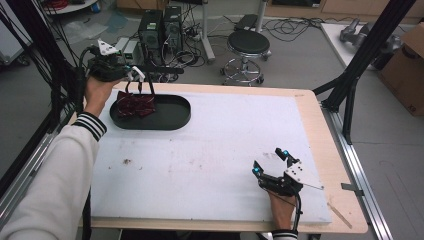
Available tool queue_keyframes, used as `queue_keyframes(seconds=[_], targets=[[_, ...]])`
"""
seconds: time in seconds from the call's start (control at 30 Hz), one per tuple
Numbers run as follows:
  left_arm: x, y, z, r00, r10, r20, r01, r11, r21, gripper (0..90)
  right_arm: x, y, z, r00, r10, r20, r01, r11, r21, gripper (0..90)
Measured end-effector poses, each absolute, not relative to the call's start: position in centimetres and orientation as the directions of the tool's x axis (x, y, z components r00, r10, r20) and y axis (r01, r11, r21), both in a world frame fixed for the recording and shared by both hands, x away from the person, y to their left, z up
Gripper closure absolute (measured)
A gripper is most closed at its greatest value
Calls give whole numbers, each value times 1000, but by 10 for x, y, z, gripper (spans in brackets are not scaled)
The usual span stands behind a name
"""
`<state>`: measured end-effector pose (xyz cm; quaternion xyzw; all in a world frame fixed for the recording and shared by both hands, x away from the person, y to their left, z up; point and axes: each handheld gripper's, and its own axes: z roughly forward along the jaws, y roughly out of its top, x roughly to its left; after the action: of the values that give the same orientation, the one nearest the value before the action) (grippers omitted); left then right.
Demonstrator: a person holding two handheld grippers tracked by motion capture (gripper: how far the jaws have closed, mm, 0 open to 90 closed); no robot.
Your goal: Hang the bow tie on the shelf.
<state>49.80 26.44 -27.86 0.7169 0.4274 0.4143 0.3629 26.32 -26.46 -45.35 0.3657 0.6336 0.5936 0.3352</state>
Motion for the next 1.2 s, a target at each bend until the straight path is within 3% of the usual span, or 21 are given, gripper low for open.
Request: queue_keyframes(seconds=[0.3, 0.57, 0.83, 1.2], targets=[[484, 274, -275, 377, 903, 207, 202, -298, 933, 59, 263, -264, -453, -508, 861, 6, 63, 31, 998, 101], [440, 270, -283, 540, 832, 128, 78, -201, 976, 59, 263, -264, -453, -507, 862, -8, 55, 41, 998, 101], [379, 265, -307, 643, 757, 116, -2, -150, 989, 59, 263, -265, -453, -503, 864, 8, 64, 28, 998, 101], [313, 292, -391, 657, 751, 66, -22, -68, 997, 59, 263, -263, -453, -511, 860, 1, 63, 36, 997, 101]])
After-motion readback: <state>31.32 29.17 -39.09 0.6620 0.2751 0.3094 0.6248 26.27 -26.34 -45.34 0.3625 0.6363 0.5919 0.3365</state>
